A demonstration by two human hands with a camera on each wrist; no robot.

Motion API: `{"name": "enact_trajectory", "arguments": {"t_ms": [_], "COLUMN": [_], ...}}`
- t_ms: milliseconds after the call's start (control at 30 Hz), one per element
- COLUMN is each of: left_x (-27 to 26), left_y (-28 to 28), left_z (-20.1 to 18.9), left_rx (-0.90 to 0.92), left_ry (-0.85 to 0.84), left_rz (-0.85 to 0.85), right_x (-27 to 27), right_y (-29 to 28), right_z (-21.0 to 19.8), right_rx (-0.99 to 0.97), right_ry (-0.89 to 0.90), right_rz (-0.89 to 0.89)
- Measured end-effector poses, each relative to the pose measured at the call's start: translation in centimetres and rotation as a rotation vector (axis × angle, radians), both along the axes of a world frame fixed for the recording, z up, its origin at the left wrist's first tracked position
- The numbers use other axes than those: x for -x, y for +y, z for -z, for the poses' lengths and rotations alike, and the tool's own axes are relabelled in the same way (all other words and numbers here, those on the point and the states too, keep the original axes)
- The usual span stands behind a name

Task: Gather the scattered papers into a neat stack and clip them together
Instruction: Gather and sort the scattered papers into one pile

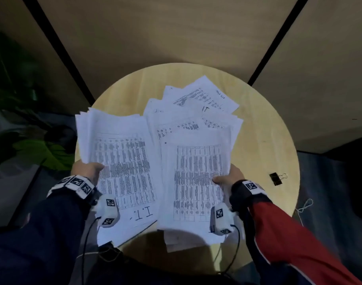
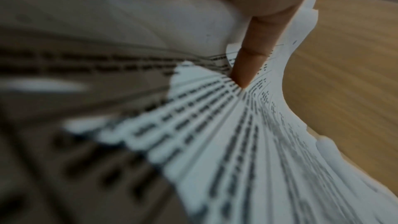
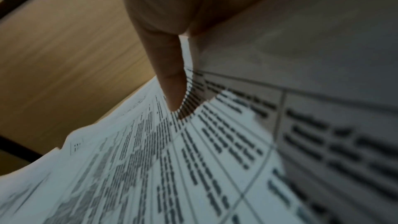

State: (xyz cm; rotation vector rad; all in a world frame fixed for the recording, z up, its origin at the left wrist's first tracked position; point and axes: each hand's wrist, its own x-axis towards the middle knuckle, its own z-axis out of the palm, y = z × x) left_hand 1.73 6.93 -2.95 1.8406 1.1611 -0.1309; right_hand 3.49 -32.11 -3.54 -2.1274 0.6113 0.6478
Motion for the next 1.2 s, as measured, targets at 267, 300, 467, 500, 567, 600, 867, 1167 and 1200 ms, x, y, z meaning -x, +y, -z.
{"name": "enact_trajectory", "arguments": {"t_ms": [267, 300, 467, 500, 567, 600, 867, 1167, 1200], "left_x": [-0.1, -0.1, 0.0, 0.0, -0.1, -0.1, -0.1, -0.2, -0.2], "left_y": [-3.5, -3.4, -2.9, -2.8, -2.8, -2.9, -4.2, -4.5, -4.6], "left_z": [-0.4, -0.4, -0.8, -0.9, -0.9, -0.8, -0.1, -0.6, -0.7], "left_rx": [-0.117, -0.126, -0.159, -0.156, -0.156, -0.154, -0.12, -0.114, -0.11], "left_ry": [-0.003, 0.002, 0.0, 0.002, -0.002, -0.001, 0.02, 0.006, 0.005], "left_rz": [0.125, 0.128, 0.111, 0.108, 0.11, 0.12, 0.17, 0.166, 0.165], "right_x": [-2.7, -2.7, -2.1, -2.0, -2.1, -2.2, -2.0, -2.0, -2.0], "right_y": [2.1, 2.3, 1.4, 1.2, 1.3, 1.5, 3.5, 0.2, -0.2], "right_z": [-0.6, -0.6, 0.6, 0.6, 0.4, 0.3, 0.7, -2.3, -2.8], "right_rx": [0.286, 0.276, 0.208, 0.193, 0.201, 0.199, 0.184, 0.31, 0.328], "right_ry": [-0.012, 0.031, 0.083, 0.072, 0.09, 0.094, 0.069, -0.107, -0.139], "right_rz": [-0.25, -0.261, 0.022, 0.08, 0.104, 0.085, -0.043, -0.039, -0.044]}}
